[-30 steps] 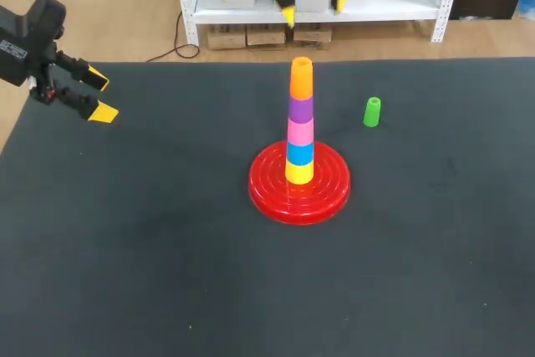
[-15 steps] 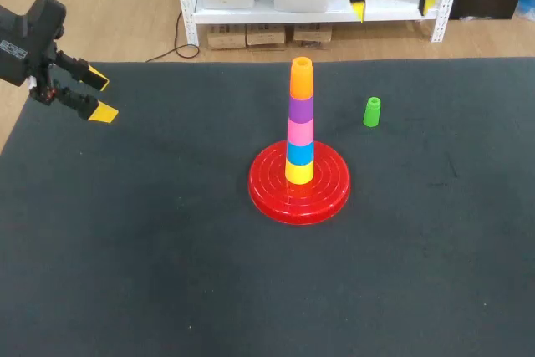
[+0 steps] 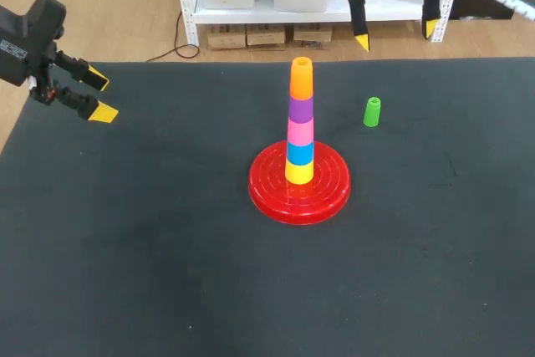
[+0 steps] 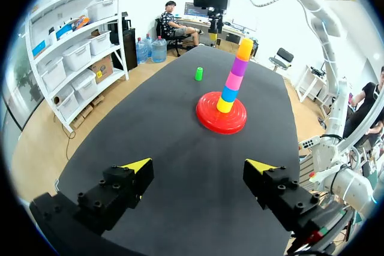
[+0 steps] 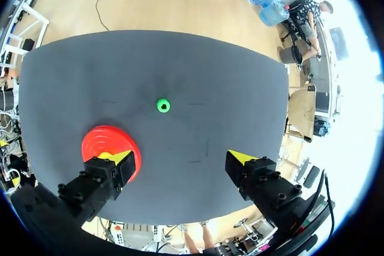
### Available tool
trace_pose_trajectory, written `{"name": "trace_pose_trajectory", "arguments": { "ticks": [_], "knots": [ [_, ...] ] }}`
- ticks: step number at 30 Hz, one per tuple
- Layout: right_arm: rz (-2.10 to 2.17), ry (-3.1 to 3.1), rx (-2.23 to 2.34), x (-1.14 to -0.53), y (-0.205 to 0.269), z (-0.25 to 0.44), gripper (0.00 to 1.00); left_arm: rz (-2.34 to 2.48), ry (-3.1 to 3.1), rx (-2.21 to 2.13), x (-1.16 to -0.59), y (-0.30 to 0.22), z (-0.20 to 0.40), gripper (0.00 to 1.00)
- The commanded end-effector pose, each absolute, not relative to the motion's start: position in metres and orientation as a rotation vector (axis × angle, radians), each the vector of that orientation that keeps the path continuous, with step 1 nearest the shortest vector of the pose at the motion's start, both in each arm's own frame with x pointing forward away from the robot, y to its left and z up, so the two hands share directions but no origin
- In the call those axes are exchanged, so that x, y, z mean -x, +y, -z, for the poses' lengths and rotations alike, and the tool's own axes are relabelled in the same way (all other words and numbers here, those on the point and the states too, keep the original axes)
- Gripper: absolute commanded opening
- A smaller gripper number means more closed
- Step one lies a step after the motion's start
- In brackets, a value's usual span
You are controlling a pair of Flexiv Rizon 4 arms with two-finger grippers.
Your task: Pick up and stack the cylinders on the red base in this order: pink,purple,orange,green
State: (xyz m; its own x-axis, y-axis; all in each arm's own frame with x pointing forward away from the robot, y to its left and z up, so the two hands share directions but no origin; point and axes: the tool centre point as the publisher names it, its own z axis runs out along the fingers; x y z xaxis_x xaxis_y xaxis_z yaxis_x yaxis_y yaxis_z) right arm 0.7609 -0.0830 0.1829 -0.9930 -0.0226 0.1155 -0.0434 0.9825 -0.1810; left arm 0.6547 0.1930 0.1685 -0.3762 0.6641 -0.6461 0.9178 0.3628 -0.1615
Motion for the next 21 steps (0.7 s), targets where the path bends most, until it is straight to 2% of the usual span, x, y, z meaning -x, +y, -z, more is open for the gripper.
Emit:
{"name": "trace_pose_trajectory", "arguments": {
  "ticks": [1,9,21],
  "knots": [
    [-0.278,-2.961,-0.042,-0.767,-0.082,-0.184,1.00,0.704,2.149,-1.368,-0.654,0.193,-0.168,1.00],
    [-0.278,-2.961,-0.042,-0.767,-0.082,-0.184,1.00,0.704,2.149,-1.368,-0.654,0.193,-0.168,1.00],
    [-0.152,-2.787,0.065,-0.789,-0.100,-0.094,1.00,0.704,2.149,-1.368,-0.654,0.193,-0.168,1.00]
  ]
}}
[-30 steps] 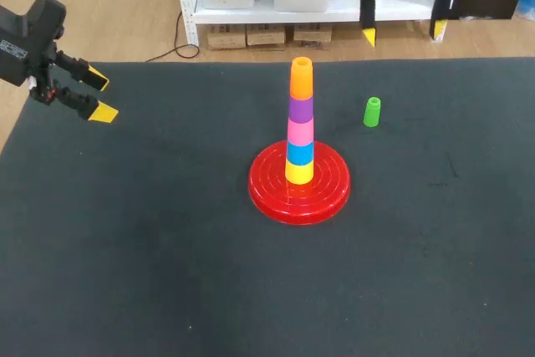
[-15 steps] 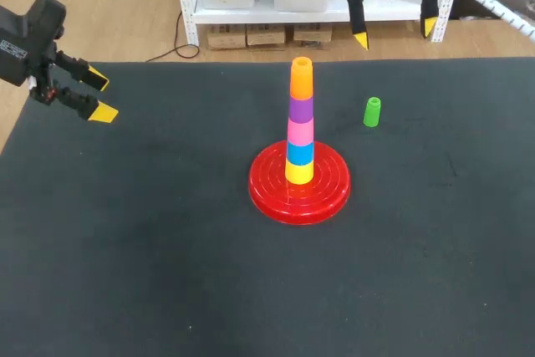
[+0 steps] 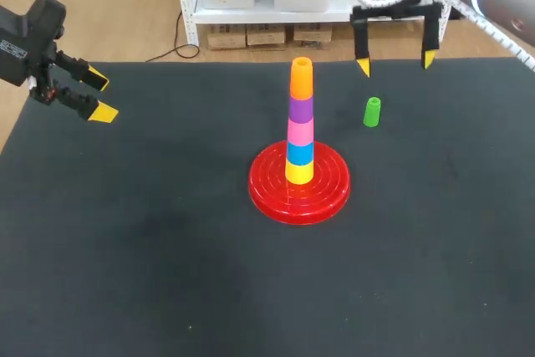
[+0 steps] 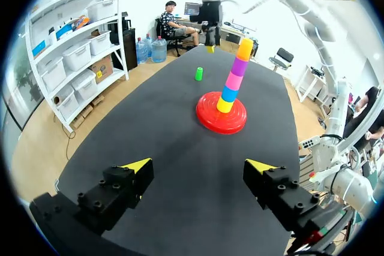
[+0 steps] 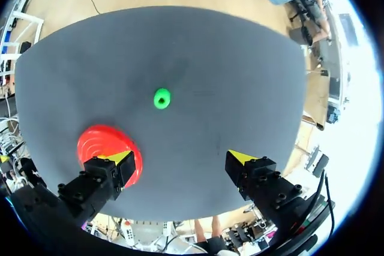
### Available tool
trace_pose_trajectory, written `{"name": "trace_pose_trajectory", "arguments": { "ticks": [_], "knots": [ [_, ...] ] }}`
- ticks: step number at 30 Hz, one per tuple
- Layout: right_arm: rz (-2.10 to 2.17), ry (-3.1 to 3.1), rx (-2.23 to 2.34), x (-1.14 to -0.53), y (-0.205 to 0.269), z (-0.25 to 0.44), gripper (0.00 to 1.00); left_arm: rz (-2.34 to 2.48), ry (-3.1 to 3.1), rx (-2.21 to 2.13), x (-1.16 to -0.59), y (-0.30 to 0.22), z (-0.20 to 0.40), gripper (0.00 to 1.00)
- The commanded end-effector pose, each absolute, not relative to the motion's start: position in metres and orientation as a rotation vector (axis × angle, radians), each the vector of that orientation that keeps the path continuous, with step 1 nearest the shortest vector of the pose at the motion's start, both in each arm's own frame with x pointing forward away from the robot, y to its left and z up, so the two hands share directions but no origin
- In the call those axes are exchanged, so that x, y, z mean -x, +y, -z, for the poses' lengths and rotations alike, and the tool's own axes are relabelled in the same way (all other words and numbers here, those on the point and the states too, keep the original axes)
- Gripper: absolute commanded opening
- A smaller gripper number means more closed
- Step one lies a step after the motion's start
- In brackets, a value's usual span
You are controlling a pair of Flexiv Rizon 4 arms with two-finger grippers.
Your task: Pick up and stack the cylinders on the red base in this order: pink,purple,orange,green
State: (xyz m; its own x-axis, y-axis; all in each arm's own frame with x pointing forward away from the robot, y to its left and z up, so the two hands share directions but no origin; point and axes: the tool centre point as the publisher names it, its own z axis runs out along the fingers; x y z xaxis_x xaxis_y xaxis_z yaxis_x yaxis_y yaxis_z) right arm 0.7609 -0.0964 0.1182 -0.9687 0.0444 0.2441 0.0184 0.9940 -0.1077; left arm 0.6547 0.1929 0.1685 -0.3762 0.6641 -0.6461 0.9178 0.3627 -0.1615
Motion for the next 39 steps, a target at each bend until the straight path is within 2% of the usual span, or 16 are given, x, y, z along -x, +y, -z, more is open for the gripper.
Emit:
{"name": "trace_pose_trajectory", "arguments": {
  "ticks": [1,20,39],
  "knots": [
    [-0.150,-2.787,0.064,-0.792,-0.100,-0.090,1.00,0.704,2.149,-1.368,-0.654,0.193,-0.168,1.00],
    [-0.074,-2.779,0.015,-0.820,-0.095,-0.061,1.00,0.704,2.149,-1.368,-0.654,0.193,-0.168,1.00],
    [-0.095,-2.757,-0.027,-0.812,-0.077,-0.044,1.00,0.704,2.149,-1.368,-0.654,0.193,-0.168,1.00]
  ]
}}
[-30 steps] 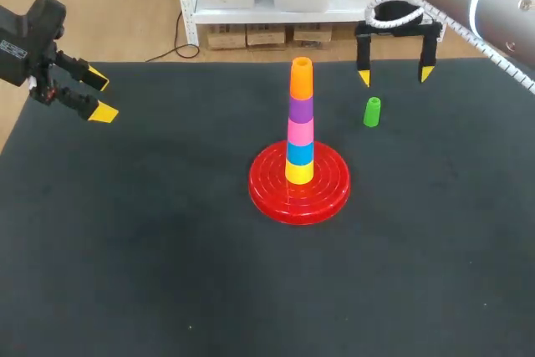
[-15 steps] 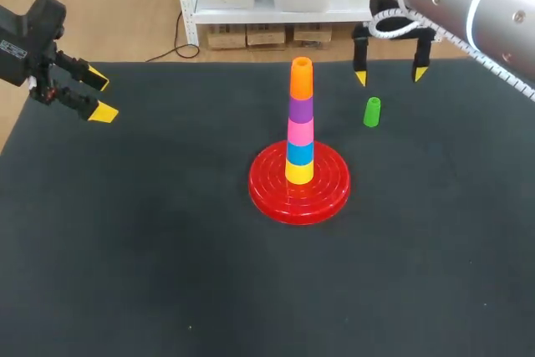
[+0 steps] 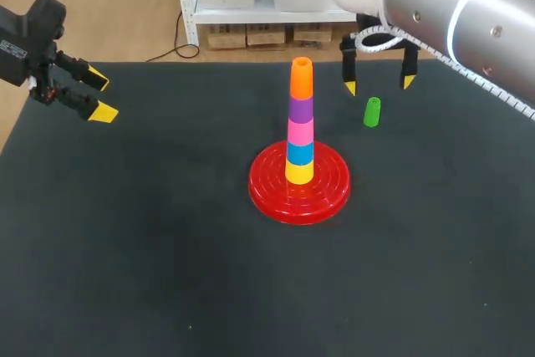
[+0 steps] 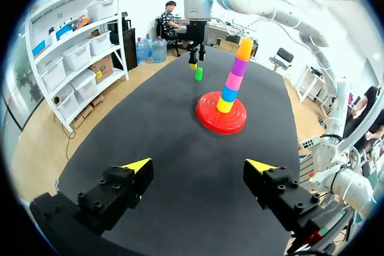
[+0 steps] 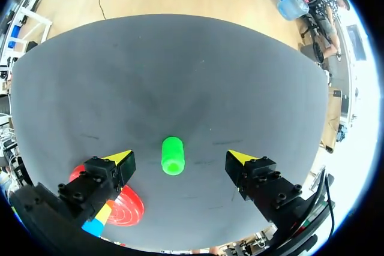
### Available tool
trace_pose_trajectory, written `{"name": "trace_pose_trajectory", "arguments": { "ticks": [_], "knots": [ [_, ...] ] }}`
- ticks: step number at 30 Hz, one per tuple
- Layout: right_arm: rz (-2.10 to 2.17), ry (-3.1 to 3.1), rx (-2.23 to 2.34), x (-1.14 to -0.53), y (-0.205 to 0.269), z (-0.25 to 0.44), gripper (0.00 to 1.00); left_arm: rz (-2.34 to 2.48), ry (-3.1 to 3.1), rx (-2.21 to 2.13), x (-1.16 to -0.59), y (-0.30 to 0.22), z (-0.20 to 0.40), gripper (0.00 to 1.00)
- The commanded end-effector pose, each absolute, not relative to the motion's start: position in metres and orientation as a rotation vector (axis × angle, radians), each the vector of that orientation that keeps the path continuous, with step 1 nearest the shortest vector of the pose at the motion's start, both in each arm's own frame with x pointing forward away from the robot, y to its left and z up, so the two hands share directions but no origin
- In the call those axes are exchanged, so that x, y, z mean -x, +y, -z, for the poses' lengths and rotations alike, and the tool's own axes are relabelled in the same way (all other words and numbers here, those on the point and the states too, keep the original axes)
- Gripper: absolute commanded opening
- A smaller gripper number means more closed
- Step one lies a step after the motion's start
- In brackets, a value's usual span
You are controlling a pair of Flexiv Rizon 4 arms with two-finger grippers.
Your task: Pick up and stack the cylinders on the red base in this order: pink,purple,orange,green
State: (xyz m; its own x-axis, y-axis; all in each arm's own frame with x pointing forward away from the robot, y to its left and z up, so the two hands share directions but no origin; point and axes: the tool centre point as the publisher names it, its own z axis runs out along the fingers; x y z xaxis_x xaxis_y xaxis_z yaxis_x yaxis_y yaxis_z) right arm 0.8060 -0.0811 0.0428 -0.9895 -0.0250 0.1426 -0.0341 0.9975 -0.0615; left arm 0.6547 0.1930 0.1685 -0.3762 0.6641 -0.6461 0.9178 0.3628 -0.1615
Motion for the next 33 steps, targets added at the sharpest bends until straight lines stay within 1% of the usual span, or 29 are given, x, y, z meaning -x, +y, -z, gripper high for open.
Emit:
{"name": "trace_pose_trajectory", "arguments": {
  "ticks": [1,16,33],
  "knots": [
    [-0.092,-2.760,-0.020,-0.812,-0.076,-0.043,1.00,0.704,2.149,-1.368,-0.654,0.193,-0.168,1.00],
    [-0.123,-2.771,0.024,-0.809,-0.065,-0.041,1.00,0.704,2.149,-1.368,-0.654,0.193,-0.168,1.00],
    [-0.123,-2.771,0.024,-0.809,-0.065,-0.041,1.00,0.704,2.149,-1.368,-0.654,0.193,-0.168,1.00]
  ]
}}
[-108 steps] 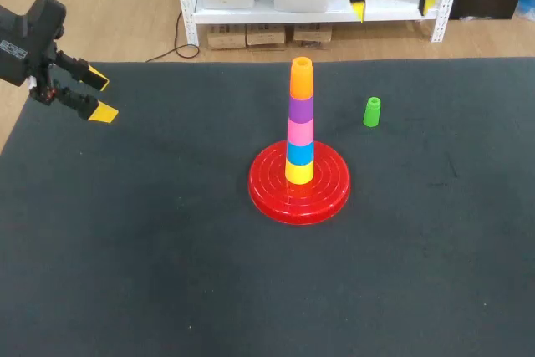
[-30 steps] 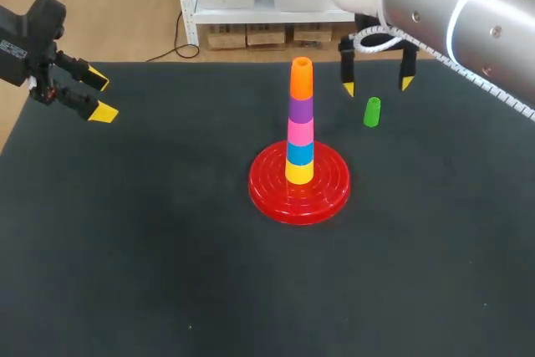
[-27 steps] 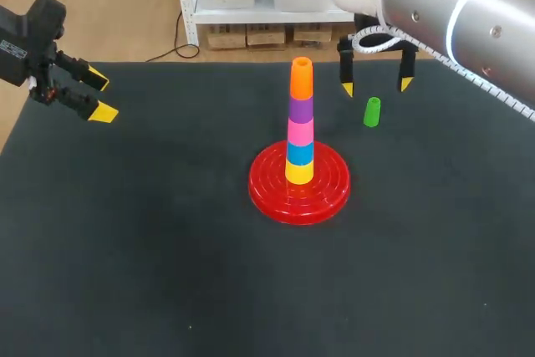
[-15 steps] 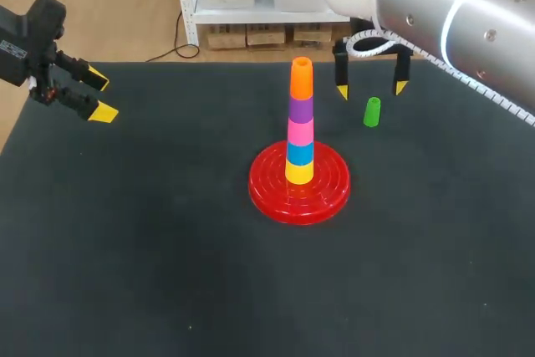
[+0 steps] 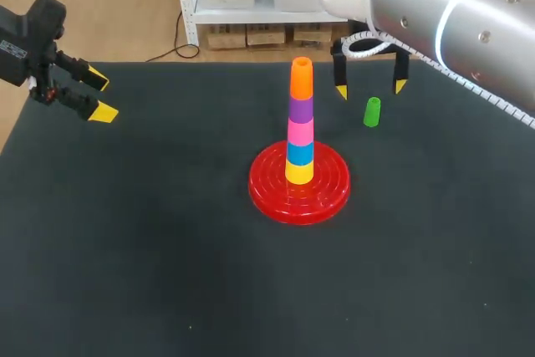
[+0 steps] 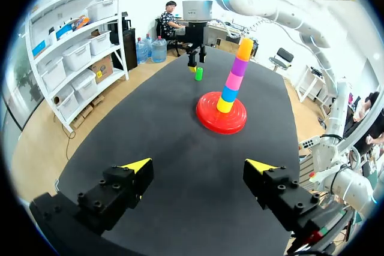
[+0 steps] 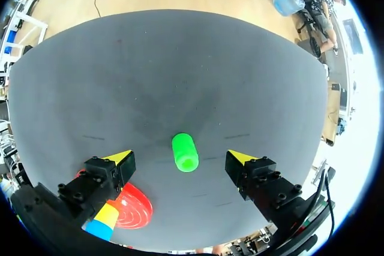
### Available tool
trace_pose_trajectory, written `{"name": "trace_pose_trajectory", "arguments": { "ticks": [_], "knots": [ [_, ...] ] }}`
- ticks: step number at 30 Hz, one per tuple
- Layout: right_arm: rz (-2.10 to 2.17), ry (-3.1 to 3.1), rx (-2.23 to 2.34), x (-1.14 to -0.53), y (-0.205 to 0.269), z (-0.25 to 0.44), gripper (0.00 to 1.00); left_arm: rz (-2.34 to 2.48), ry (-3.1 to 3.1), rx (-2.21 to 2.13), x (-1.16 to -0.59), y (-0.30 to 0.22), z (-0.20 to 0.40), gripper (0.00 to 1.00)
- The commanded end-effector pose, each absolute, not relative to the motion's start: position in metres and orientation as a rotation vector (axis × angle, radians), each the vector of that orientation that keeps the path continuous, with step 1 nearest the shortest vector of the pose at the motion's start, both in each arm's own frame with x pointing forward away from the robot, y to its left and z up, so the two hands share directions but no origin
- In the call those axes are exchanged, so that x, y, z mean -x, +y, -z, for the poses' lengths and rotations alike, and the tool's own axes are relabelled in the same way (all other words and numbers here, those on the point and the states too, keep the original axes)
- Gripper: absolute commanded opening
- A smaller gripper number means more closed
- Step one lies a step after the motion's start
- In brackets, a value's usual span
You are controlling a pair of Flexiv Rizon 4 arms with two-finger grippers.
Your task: Pick up and stack the cylinders on the red base in this order: pink,purple,orange,green
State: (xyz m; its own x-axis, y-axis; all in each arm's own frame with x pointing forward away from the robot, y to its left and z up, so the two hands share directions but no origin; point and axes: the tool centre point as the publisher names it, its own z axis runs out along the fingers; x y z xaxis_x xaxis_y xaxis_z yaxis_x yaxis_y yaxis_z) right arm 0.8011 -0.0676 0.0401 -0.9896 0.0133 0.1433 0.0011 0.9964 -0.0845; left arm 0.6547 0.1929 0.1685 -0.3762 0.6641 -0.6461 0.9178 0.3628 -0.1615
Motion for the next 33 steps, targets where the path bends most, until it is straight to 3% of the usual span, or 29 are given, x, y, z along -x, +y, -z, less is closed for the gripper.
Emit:
{"name": "trace_pose_trajectory", "arguments": {
  "ticks": [1,33],
  "knots": [
    [-0.123,-2.771,0.024,-0.809,-0.065,-0.041,1.00,0.704,2.149,-1.368,-0.654,0.193,-0.168,1.00],
    [0.007,-2.948,-0.036,-0.809,-0.067,-0.033,1.00,0.704,2.149,-1.368,-0.654,0.193,-0.168,1.00]
  ]
}}
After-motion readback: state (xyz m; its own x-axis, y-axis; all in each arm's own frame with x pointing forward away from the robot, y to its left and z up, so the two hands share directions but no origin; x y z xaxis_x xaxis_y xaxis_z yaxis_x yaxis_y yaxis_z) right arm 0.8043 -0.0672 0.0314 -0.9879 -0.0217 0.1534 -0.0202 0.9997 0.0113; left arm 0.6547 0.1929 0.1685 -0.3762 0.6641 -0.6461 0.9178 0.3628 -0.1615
